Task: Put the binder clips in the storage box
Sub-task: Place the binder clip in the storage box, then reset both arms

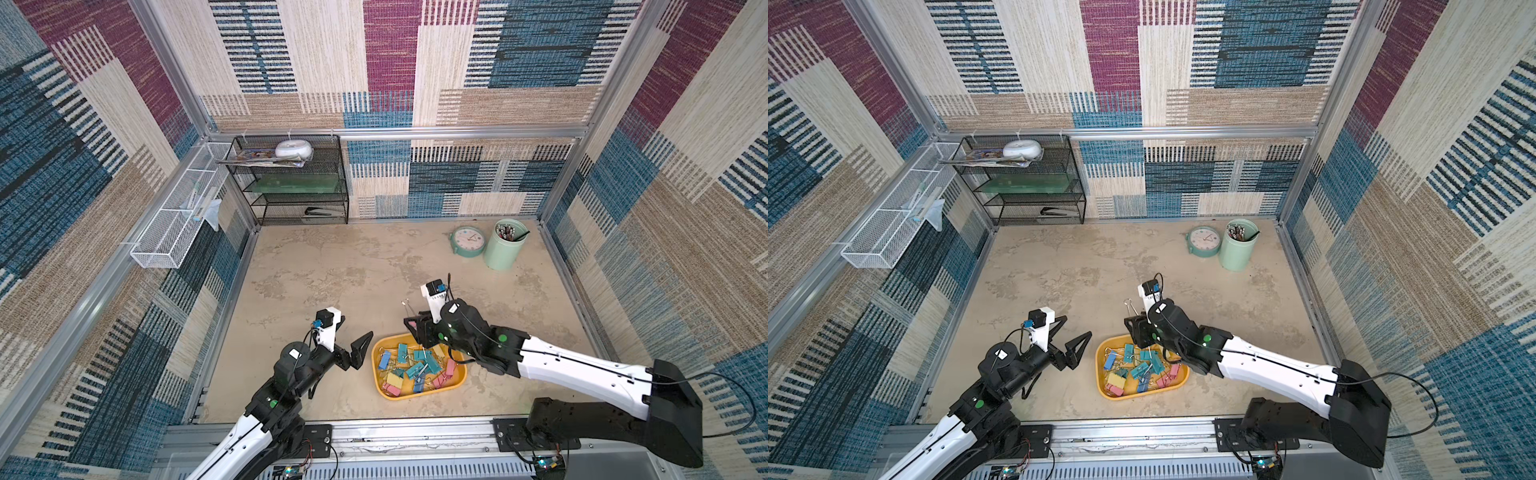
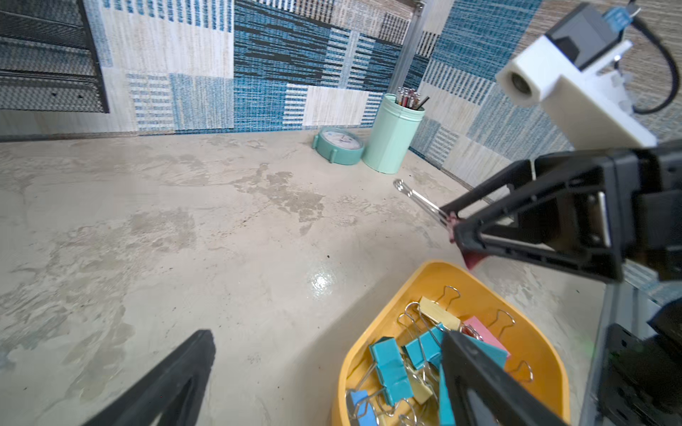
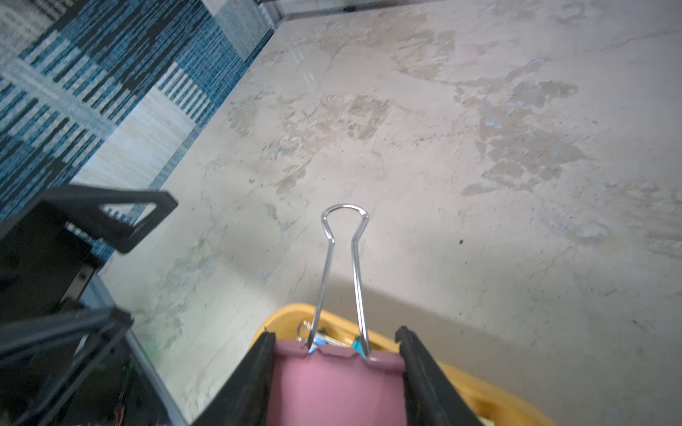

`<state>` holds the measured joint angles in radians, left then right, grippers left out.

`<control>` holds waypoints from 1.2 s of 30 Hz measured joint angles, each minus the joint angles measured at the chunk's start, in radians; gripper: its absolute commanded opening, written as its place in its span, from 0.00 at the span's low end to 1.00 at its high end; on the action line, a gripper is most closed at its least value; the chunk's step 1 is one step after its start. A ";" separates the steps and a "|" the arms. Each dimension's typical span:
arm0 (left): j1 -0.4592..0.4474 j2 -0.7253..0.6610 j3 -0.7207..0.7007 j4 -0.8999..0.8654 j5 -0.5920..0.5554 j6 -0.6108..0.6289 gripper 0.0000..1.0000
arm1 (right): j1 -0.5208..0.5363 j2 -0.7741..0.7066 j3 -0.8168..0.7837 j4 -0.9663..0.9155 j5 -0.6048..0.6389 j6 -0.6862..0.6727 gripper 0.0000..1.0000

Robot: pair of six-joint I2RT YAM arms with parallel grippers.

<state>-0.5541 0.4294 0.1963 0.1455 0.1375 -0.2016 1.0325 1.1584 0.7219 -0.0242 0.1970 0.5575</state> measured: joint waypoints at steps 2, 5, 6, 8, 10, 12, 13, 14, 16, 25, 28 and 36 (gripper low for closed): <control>0.000 0.002 -0.002 0.002 0.014 0.009 0.99 | 0.034 -0.019 -0.044 0.013 -0.020 0.000 0.41; 0.000 -0.015 -0.006 0.001 0.002 0.022 1.00 | 0.076 0.031 -0.066 0.023 -0.048 0.000 0.47; 0.000 -0.027 -0.006 -0.005 -0.012 0.021 0.99 | 0.085 0.063 -0.059 0.021 -0.053 0.000 0.48; 0.000 -0.058 -0.010 -0.020 -0.042 0.022 0.99 | 0.097 0.140 -0.028 0.019 -0.055 -0.004 0.50; 0.000 -0.086 -0.014 -0.031 -0.068 0.026 0.99 | 0.104 0.207 0.002 0.021 -0.060 -0.010 0.52; 0.000 -0.113 -0.020 -0.043 -0.092 0.029 1.00 | 0.106 0.249 0.017 0.022 -0.060 -0.015 0.54; -0.001 -0.120 -0.021 -0.048 -0.102 0.030 0.99 | 0.107 0.256 0.017 0.023 -0.059 -0.016 0.54; -0.001 -0.128 -0.021 -0.059 -0.115 0.033 0.99 | 0.107 0.259 0.013 0.023 -0.059 -0.019 0.54; -0.001 -0.134 -0.021 -0.071 -0.134 0.037 0.99 | 0.107 0.256 -0.001 0.026 -0.060 -0.025 0.54; -0.001 -0.097 -0.021 -0.078 -0.165 0.053 0.99 | 0.107 0.153 -0.089 0.042 -0.095 -0.041 0.82; -0.001 -0.082 -0.015 -0.080 -0.170 0.066 0.99 | 0.107 0.116 -0.092 0.045 -0.075 -0.044 0.92; -0.001 -0.083 0.056 -0.104 -0.343 0.052 0.99 | 0.013 -0.132 -0.119 0.082 0.233 -0.031 1.00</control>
<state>-0.5552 0.3466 0.2520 0.0414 -0.2054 -0.1493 1.0458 1.0267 0.6025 0.0582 0.4297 0.5270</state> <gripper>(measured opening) 0.995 0.998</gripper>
